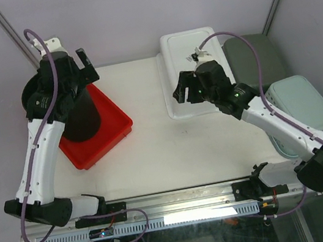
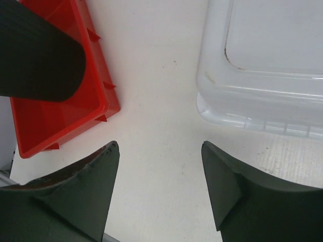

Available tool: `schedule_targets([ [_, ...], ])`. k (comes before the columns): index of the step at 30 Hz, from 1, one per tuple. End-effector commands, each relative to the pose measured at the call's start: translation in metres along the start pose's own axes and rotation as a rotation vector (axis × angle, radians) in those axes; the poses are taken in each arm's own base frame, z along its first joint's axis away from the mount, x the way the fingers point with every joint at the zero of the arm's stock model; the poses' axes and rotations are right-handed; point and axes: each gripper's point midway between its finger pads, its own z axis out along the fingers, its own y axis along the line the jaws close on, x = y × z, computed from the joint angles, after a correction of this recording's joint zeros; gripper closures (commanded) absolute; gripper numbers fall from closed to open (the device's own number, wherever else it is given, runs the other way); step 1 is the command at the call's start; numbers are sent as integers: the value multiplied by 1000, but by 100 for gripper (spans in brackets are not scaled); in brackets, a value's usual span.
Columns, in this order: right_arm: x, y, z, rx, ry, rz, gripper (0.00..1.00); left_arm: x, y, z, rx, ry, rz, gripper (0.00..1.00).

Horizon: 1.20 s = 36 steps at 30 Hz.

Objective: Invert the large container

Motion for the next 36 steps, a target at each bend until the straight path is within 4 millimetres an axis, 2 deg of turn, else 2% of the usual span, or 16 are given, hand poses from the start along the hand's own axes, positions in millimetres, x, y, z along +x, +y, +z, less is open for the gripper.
schedule_targets([
  [1,-22,-7,-12,42,-114,25,29,4,32,28,-120,66,-7,1],
  [3,-19,-10,-12,50,-104,22,29,8,40,39,-130,95,-23,1],
  [5,-14,-11,-11,50,-92,22,28,24,43,58,-155,153,-9,1],
  [9,-8,-14,-11,51,-80,25,28,42,39,71,-142,210,5,1],
  [14,-8,-17,-11,62,-87,25,28,48,44,74,-163,224,29,1],
  [18,-12,-12,-7,56,-83,20,28,52,43,75,-156,239,40,1],
  [22,-14,-8,-11,35,-88,33,28,58,41,76,-143,256,33,1],
  [27,-9,-12,-20,35,-95,51,28,68,51,76,-184,274,46,1],
  [32,1,-17,-19,45,-72,63,28,80,55,79,-199,302,65,1],
  [34,4,-17,-18,44,-65,66,28,83,55,81,-199,306,72,5],
  [36,5,-16,-17,40,-60,72,28,81,53,84,-191,299,74,14],
])
